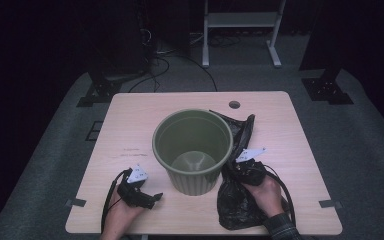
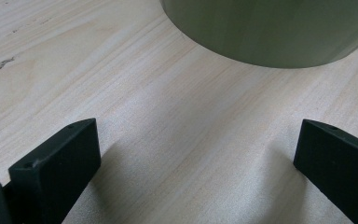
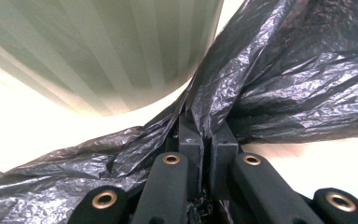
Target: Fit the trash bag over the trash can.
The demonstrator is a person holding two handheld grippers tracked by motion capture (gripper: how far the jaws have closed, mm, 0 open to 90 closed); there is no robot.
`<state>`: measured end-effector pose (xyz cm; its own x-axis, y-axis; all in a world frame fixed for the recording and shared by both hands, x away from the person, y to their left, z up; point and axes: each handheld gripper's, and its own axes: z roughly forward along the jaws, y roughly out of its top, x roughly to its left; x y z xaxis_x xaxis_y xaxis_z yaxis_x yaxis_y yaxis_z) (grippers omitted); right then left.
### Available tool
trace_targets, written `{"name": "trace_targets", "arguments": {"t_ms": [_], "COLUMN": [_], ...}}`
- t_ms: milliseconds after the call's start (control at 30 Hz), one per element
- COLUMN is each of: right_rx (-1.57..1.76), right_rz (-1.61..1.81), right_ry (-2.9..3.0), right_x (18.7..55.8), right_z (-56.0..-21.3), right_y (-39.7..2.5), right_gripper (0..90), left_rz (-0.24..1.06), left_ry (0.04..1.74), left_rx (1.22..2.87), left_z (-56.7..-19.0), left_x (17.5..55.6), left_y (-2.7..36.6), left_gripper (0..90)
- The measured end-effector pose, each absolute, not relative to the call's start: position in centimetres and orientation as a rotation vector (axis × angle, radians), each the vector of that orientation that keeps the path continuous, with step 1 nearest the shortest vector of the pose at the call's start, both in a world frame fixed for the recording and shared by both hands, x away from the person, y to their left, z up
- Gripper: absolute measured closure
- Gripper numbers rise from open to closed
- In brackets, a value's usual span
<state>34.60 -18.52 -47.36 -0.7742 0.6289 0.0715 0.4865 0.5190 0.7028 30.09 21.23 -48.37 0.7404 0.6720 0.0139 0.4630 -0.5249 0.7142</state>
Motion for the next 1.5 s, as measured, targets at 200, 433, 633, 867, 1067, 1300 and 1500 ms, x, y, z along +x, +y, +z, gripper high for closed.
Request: {"name": "trace_targets", "arguments": {"t_ms": [200,433,633,867,1067,1300,1500], "right_rx": [0.943,0.913,0.861,0.790,0.711,0.631,0.576], "right_rz": [1.171,1.254,1.276,1.337,1.419,1.496,1.516], "right_ry": [2.566,2.530,2.542,2.545,2.532,2.518,2.510], "right_x": [34.2,33.6,32.9,32.1,31.5,30.8,30.3], "right_z": [-46.4,-44.9,-43.5,-41.9,-39.8,-37.7,-36.3], "right_y": [-19.3,-20.0,-20.4,-20.6,-20.8,-20.7,-20.7], "right_gripper": [86.7,86.8,86.8,86.8,86.8,86.7,86.7], "left_rz": [0.375,0.375,0.375,0.375,0.375,0.376,0.374], "left_ry": [0.850,0.850,0.850,0.850,0.850,0.851,0.850], "left_rx": [2.220,2.220,2.220,2.220,2.220,2.220,2.222], "left_z": [-48.4,-48.4,-48.4,-48.4,-48.4,-48.4,-48.4], "left_x": [30.1,30.1,30.1,30.1,30.1,30.1,30.1], "left_y": [21.2,21.2,21.2,21.2,21.2,21.2,21.2], "left_gripper": [0.0,0.0,0.0,0.0,0.0,0.0,0.0]}}
